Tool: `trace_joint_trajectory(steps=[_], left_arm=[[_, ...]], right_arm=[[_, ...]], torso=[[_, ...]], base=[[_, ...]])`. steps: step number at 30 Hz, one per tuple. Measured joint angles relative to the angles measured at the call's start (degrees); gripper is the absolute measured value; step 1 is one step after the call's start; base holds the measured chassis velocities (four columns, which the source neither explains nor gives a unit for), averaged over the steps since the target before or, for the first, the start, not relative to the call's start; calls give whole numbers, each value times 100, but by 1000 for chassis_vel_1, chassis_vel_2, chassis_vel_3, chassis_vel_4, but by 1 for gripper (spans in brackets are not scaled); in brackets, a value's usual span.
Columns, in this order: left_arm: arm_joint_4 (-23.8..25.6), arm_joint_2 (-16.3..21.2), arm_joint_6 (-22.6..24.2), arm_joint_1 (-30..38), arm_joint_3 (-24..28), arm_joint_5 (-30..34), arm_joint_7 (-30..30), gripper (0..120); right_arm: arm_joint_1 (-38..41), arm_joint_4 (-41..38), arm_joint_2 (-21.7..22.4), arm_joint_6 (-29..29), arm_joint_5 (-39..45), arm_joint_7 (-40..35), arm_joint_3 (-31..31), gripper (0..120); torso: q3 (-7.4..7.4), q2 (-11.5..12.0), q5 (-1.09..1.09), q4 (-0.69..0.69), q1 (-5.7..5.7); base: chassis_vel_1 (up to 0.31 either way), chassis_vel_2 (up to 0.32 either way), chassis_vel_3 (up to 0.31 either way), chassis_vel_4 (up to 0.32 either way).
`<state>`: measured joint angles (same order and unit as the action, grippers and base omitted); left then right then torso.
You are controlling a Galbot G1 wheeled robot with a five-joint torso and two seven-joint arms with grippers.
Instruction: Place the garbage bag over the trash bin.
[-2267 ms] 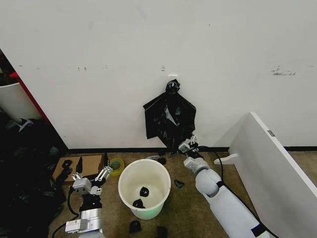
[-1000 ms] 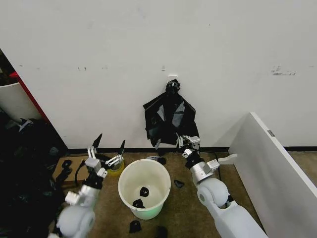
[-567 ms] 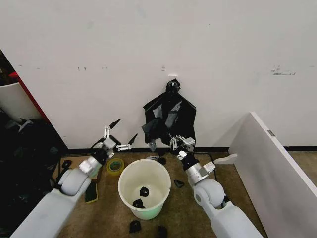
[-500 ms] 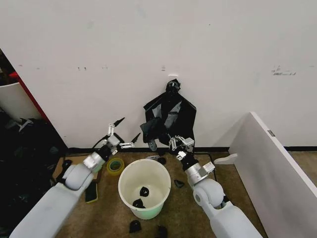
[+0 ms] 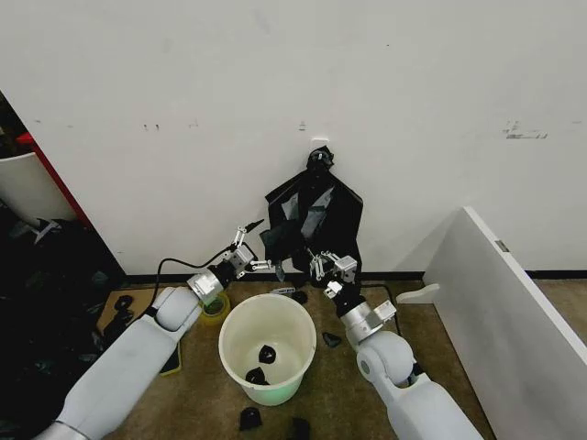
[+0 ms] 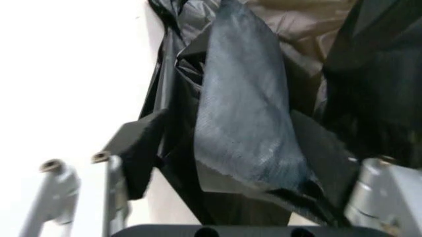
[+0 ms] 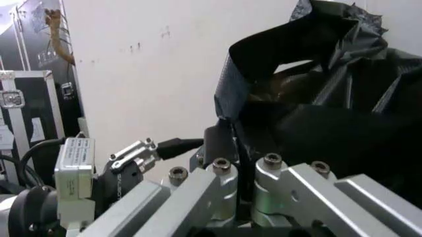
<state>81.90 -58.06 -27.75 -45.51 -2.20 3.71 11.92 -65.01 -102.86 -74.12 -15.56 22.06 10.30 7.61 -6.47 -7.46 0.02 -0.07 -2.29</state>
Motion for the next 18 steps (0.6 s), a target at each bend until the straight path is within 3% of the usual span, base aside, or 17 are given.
trace_joint_trajectory(steps=[6, 18], left_arm=[[31, -28, 241, -80, 6, 162, -139, 47], [542, 15, 681, -658, -304, 1245, -407, 2]], right_arm=[[-9, 7, 35, -38, -3, 23, 26, 0], [-78, -98, 116, -99, -5, 26, 66, 0]], torso=[[0, 0, 0, -1, 0], [0, 0, -1, -2, 0]], base=[[0, 0, 0, 0], [0, 0, 0, 0]])
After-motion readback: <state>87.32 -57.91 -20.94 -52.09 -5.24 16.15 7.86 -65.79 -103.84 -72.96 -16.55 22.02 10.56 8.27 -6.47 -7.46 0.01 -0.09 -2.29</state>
